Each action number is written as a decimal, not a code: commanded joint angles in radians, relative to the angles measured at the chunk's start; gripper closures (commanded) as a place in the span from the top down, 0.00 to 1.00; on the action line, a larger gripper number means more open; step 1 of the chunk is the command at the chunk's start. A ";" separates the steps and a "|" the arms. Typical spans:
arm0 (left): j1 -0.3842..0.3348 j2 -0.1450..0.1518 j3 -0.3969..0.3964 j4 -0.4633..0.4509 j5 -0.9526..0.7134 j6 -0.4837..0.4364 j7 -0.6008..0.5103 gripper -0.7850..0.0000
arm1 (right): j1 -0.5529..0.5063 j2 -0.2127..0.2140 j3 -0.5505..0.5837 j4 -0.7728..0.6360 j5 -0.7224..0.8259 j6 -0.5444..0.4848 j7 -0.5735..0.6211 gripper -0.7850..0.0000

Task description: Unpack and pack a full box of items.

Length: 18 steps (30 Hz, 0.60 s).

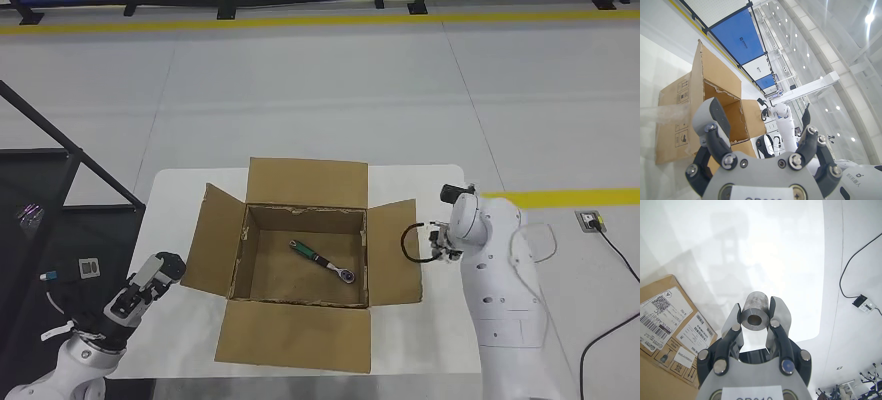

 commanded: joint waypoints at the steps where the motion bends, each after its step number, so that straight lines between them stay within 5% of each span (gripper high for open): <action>1: 0.000 0.000 0.000 0.000 0.000 0.000 0.000 1.00 | 0.003 -0.001 -0.006 0.014 0.009 0.005 -0.010 0.00; 18: 0.000 0.000 0.000 0.000 0.000 0.000 0.000 1.00 | 0.083 -0.021 -0.098 0.151 0.027 0.068 -0.056 0.00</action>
